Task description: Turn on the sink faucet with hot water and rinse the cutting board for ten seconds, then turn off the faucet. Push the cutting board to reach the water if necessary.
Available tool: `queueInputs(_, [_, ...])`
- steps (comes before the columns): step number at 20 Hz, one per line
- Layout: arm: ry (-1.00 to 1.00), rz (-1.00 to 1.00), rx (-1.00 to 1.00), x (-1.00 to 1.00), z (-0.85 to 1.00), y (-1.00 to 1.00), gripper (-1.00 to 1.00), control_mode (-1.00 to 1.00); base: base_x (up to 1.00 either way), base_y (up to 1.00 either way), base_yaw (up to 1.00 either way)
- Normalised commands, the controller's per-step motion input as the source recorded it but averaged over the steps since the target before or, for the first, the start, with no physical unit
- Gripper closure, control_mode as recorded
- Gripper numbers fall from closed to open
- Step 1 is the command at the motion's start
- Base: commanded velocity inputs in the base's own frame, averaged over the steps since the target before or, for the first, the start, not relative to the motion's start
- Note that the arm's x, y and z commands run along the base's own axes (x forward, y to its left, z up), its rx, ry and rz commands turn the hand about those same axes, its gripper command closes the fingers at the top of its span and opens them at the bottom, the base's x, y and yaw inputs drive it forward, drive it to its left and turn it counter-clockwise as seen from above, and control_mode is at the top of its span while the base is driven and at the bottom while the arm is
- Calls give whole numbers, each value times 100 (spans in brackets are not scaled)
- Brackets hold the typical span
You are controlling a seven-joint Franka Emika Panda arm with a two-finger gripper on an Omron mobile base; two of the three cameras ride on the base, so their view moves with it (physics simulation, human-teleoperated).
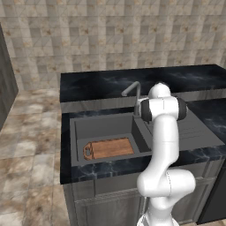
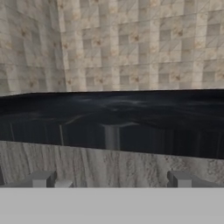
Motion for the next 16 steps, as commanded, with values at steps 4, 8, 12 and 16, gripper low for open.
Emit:
queueInputs(4, [0,0,0,8,-8,9,-100,-100,0,0,0])
queueInputs(8, [0,0,0,0,-7,6,-100,-100,0,0,0])
queueInputs(12, [0,1,0,0,-10,0,-100,-100,0,0,0])
queueInputs(16, [0,0,0,1,-7,0,-100,-100,0,0,0])
